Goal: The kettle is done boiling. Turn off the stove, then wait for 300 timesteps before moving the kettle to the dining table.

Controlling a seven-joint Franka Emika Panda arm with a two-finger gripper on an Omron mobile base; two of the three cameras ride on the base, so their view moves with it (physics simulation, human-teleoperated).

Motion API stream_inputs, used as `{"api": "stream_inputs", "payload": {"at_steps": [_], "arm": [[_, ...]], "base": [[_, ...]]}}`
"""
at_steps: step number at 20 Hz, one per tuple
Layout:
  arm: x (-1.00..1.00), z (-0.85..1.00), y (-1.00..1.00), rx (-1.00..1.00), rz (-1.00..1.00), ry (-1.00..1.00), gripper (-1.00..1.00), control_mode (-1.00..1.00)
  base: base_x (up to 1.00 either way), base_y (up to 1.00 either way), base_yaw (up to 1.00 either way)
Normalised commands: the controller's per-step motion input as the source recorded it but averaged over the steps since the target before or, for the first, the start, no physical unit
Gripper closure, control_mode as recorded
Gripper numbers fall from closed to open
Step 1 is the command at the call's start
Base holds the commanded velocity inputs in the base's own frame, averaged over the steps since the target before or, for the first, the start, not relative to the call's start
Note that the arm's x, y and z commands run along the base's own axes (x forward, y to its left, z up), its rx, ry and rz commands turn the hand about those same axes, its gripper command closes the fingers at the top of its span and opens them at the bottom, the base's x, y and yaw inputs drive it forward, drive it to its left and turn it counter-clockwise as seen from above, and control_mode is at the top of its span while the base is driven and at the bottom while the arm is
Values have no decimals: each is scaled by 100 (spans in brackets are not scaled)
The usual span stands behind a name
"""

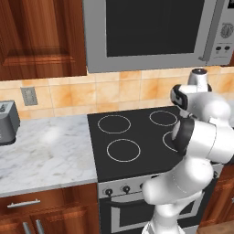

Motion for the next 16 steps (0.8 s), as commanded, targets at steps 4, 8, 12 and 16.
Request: {"api": "stream_inputs", "payload": {"at_steps": [4, 8, 12, 16], "arm": [[-29, 18, 0, 0, -4, 0, 100, -100], [-28, 17, 0, 0, -4, 0, 100, -100], [-31, 15, 0, 0, -4, 0, 100, -100], [-22, 16, 0, 0, -4, -1, 100, -100]], "base": [[0, 0, 0], [0, 0, 0], [0, 0, 0], [0, 0, 0]]}}
